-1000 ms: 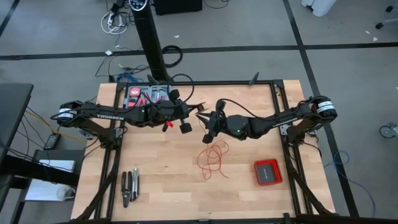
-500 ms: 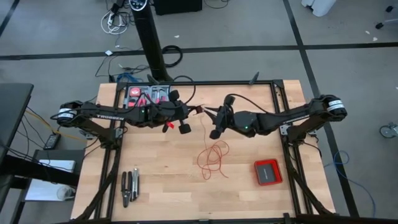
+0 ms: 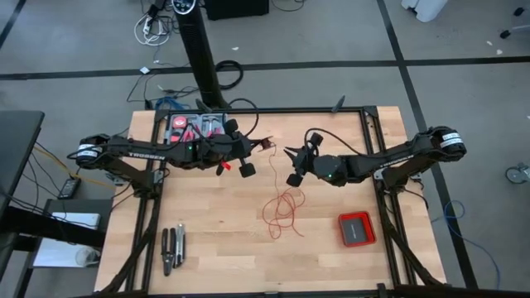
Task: Coil cords
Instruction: Coil the red wire onto the spool
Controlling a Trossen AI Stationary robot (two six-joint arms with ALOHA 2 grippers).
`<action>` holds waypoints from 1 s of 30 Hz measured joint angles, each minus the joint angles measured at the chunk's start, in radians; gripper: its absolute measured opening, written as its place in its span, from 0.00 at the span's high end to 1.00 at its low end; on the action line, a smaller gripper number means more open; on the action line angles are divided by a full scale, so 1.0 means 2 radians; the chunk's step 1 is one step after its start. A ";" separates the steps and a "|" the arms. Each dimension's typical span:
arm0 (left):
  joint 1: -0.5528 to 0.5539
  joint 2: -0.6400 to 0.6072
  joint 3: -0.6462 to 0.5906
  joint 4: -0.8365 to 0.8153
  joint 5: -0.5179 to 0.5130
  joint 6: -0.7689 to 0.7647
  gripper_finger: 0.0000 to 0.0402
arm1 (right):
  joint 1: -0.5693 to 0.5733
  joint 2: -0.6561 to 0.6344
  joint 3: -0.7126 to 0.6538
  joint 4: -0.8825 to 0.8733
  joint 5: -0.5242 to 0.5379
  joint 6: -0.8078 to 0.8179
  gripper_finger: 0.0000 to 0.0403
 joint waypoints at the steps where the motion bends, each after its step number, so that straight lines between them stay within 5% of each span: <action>1: 0.000 0.000 0.000 0.002 0.005 -0.003 1.00 | -0.001 0.000 -0.016 0.025 -0.006 0.003 0.94; 6: 0.000 0.000 0.000 0.033 0.009 -0.020 1.00 | -0.013 0.000 -0.066 0.116 -0.043 0.012 0.95; 14: 0.000 0.000 0.000 0.078 0.004 -0.048 1.00 | -0.025 -0.003 -0.070 0.113 -0.061 0.031 0.89; 23: 0.001 -0.001 -0.086 0.280 0.000 -0.061 1.00 | -0.026 -0.006 -0.070 0.110 -0.061 0.039 0.85; 30: 0.002 -0.001 -0.110 0.354 0.001 -0.058 1.00 | -0.027 -0.027 -0.069 0.115 -0.080 0.046 0.86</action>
